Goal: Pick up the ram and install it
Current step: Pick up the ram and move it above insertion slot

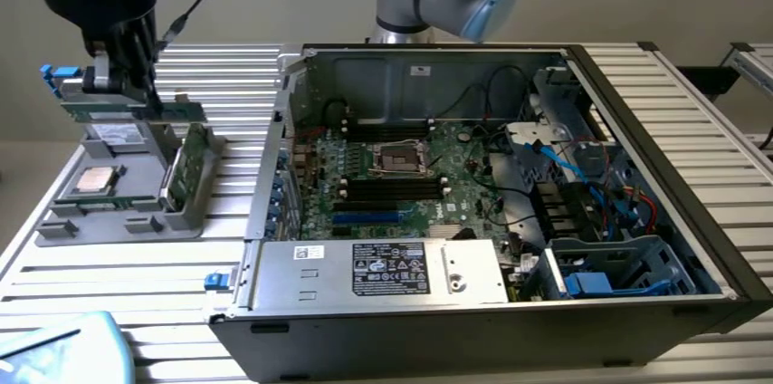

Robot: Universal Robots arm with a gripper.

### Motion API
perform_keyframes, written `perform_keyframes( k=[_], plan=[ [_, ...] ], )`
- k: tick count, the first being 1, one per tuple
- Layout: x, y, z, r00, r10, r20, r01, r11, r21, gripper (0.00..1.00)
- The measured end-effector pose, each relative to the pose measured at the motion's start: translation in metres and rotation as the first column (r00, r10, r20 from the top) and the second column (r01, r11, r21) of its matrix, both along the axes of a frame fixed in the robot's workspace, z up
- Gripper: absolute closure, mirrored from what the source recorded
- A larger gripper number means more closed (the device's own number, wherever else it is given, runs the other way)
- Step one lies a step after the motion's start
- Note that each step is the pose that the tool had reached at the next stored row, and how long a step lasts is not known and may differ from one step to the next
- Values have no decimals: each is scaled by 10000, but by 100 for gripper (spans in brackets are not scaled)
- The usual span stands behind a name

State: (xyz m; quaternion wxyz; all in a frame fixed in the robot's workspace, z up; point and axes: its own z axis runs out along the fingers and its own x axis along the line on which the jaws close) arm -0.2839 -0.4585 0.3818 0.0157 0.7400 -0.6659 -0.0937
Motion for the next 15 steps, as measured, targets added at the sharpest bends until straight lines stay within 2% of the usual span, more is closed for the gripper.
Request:
perform_keyframes(
  k=[6, 15],
  plan=[
    [245, -1, 122, 10000, 1, -28, 0, 9999, 119, 86],
    [601, -1, 266, 10000, 4, -74, -2, 9994, 355, 86]
  ],
)
